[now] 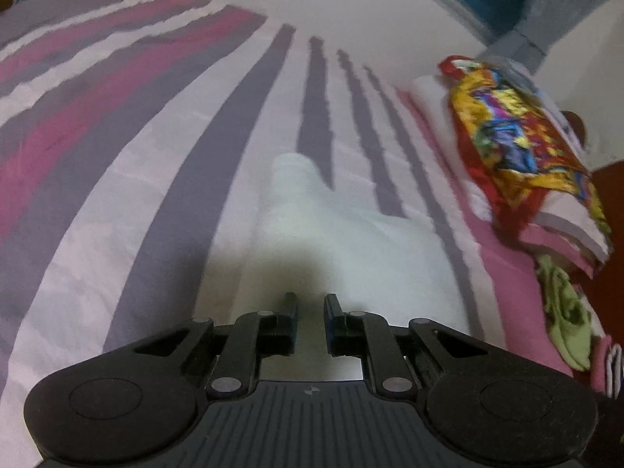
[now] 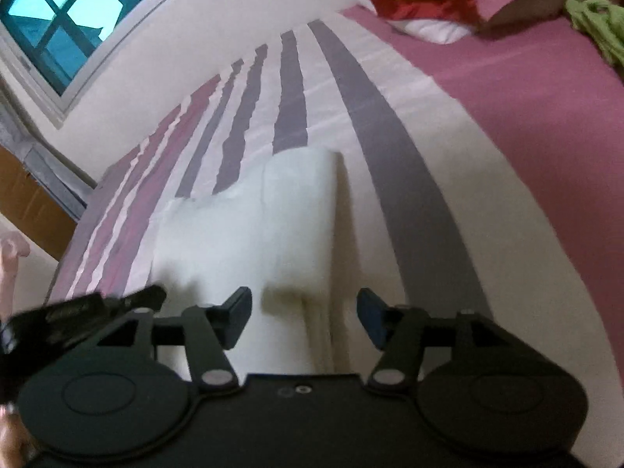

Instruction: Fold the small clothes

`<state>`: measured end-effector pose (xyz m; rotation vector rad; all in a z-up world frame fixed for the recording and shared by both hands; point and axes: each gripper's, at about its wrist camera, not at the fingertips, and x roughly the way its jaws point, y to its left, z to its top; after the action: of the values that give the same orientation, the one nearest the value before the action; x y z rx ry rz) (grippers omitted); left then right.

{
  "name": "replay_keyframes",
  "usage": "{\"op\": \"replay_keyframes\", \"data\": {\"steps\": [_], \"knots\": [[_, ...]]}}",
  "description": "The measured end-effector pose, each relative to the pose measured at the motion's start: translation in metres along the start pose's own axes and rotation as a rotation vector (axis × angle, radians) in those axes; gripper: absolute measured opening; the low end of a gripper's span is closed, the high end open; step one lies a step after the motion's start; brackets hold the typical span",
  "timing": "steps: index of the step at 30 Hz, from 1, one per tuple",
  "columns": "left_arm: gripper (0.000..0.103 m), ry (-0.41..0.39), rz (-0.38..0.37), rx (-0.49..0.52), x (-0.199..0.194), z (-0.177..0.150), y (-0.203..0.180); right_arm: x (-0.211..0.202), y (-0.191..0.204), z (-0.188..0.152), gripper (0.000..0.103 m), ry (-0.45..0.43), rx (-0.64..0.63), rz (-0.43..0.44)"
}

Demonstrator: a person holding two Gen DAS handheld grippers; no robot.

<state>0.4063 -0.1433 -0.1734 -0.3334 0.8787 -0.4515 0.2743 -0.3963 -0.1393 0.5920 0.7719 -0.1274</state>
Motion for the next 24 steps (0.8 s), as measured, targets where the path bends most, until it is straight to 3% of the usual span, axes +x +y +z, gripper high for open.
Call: {"op": "replay_keyframes", "data": {"steps": [2,3,9,13,17,19,22,24], "knots": [[0.012,0.003,0.002,-0.017,0.01,0.0,0.006,0.019,0.004,0.008,0.05,0.016,0.017,0.006],[0.012,-0.004,0.003,-0.032,0.014,0.001,0.01,0.027,0.006,0.011,0.034,0.022,0.001,-0.015],[0.012,-0.023,0.008,-0.053,0.029,0.008,0.013,0.043,0.018,0.019,0.025,-0.017,-0.1,-0.063],[0.012,-0.039,0.009,-0.045,0.019,0.008,0.008,0.047,0.006,0.017,0.036,0.022,-0.078,-0.091],[0.012,-0.052,0.014,-0.058,0.023,0.024,0.007,0.032,0.013,0.031,0.042,-0.049,-0.094,-0.098],[0.012,-0.062,0.028,-0.062,0.03,0.031,0.007,0.043,0.016,0.042,0.048,-0.049,-0.085,-0.109],[0.012,-0.033,0.044,-0.061,0.048,0.036,0.013,0.066,0.024,0.05,0.047,-0.034,-0.133,-0.154],[0.012,-0.03,0.044,-0.061,0.052,0.035,0.018,0.09,0.018,0.051,0.046,0.03,-0.152,-0.197]]}}
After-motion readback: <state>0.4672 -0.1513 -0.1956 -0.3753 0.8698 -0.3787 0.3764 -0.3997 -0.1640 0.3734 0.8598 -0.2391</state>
